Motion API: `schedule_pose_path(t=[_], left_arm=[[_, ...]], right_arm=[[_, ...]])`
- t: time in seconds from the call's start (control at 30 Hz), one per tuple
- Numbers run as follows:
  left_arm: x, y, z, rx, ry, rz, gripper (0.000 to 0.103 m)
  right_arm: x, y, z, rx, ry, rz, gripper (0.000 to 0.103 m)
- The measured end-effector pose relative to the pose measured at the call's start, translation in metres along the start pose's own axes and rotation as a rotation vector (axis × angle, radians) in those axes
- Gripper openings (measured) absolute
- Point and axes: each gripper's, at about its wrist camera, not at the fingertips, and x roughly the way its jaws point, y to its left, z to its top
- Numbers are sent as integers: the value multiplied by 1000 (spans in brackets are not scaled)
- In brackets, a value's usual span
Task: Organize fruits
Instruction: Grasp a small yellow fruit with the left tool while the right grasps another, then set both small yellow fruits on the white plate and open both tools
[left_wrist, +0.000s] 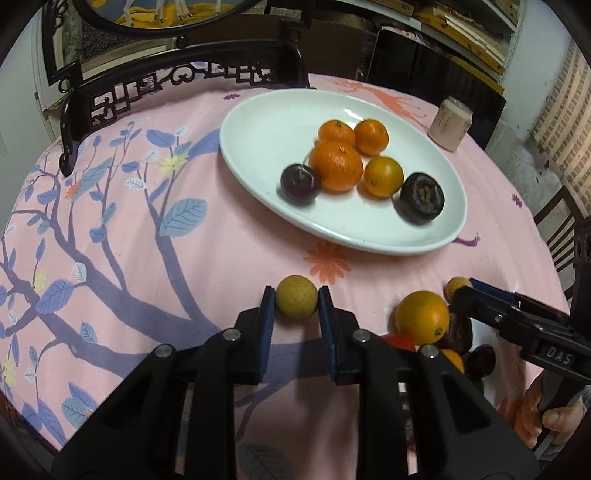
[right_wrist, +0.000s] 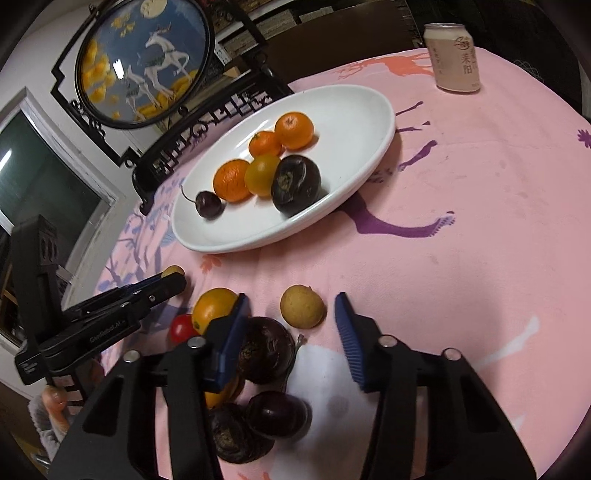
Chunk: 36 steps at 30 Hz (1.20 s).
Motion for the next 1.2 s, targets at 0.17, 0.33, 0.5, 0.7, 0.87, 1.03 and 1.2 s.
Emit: schedule_pose_path(t=[0.17, 0.33, 0.5, 0.7, 0.87, 1.03, 1.2], left_arm=[[2, -6, -3, 42, -19, 34, 24], [-5, -15, -7, 91, -64, 100, 24], [-35, -13, -1, 68, -168, 92, 24], [-48, -18, 41, 50, -220, 78, 24], [-17, -23, 67, 33, -190, 91, 24], [3, -31, 61, 79, -156, 94, 44], [-10, -31, 55, 73, -197, 109, 63]], right_arm=[[-2, 1, 0, -23, -4, 1, 27], [-25, 12, 0, -118, -103, -129, 24], [-47, 11, 10, -115, -185, -135, 24], [-47, 23, 53, -135, -224, -152, 24], [-13, 20, 78, -113, -216, -179, 24], [0, 4, 81, -53, -202, -145, 53], [-22, 10, 72, -70, -248, -124, 57]])
